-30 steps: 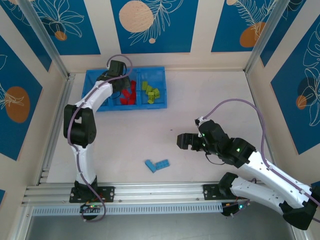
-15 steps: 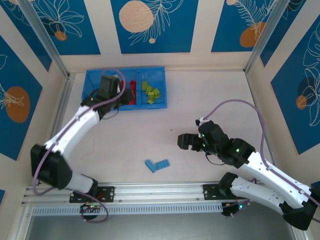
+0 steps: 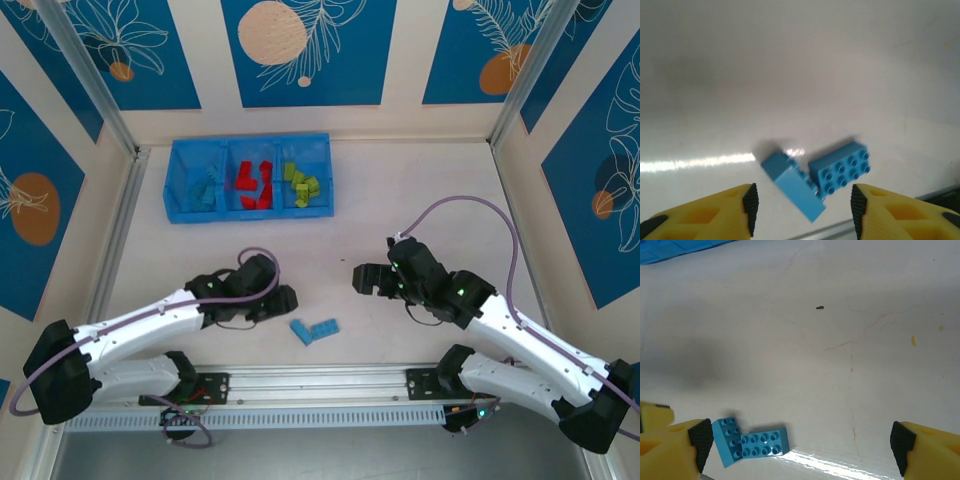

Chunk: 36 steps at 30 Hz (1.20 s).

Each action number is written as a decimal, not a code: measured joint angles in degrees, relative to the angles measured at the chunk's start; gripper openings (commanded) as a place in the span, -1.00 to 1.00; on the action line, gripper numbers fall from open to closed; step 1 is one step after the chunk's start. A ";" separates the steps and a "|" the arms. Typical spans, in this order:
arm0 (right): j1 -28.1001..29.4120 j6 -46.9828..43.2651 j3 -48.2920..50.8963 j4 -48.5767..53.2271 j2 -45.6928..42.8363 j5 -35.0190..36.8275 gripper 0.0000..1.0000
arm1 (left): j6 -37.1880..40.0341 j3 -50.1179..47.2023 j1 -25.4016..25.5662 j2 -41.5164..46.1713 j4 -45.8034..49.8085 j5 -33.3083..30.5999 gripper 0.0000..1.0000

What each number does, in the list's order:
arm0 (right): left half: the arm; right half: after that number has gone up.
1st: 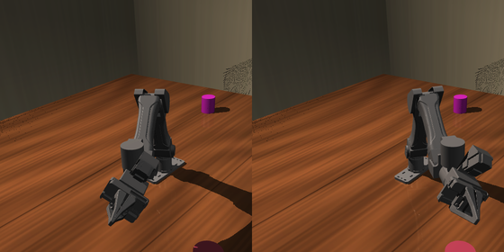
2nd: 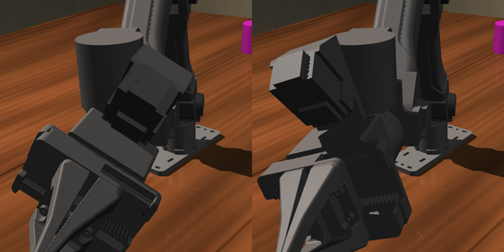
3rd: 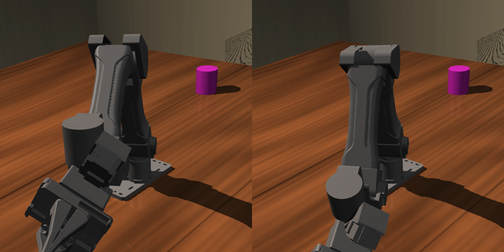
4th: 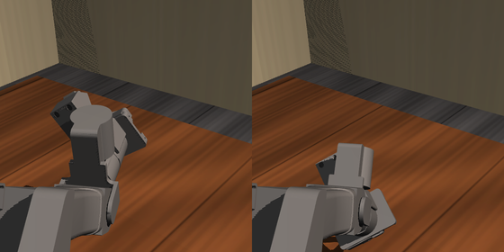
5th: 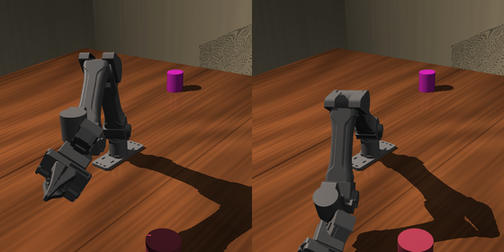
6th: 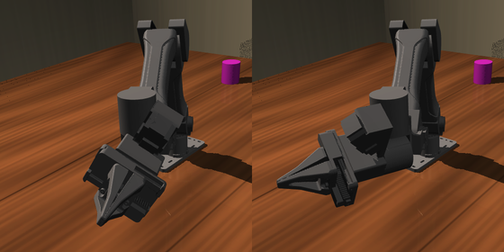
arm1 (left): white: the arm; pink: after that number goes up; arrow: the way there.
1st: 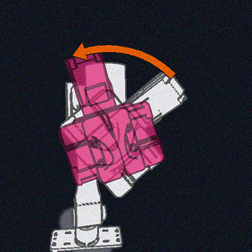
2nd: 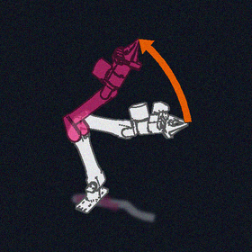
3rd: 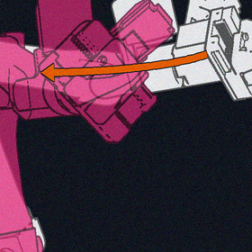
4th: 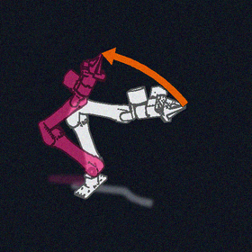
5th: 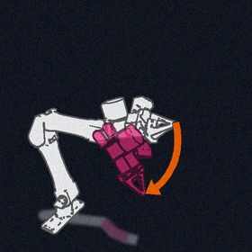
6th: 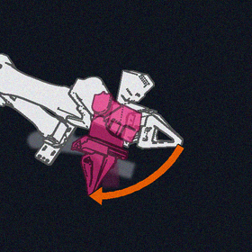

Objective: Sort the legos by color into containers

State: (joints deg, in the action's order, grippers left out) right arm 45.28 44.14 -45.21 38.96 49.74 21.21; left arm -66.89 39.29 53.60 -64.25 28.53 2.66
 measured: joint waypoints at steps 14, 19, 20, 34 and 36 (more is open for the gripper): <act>-0.42 0.02 0.87 0.81 -1.75 0.33 0.88 | -8.98 -0.70 4.57 -14.01 -5.51 6.19 0.26; -0.87 0.33 1.79 1.36 -3.76 0.68 0.88 | -9.05 0.52 4.61 -16.24 -5.60 6.51 0.05; -0.96 0.39 1.86 1.40 -3.82 0.68 0.88 | -8.90 0.74 4.61 -16.63 -5.68 6.56 0.01; -1.07 0.42 1.90 1.46 -3.82 0.68 0.88 | -4.48 3.74 4.63 -18.93 -2.54 4.55 -0.47; -1.07 0.42 1.90 1.57 -3.82 0.66 0.88 | -3.23 4.07 4.52 -18.97 -1.68 3.91 -0.47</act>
State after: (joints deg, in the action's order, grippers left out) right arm 44.21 44.56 -43.31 40.53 45.91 21.87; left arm -70.13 43.35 58.13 -83.22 26.85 6.57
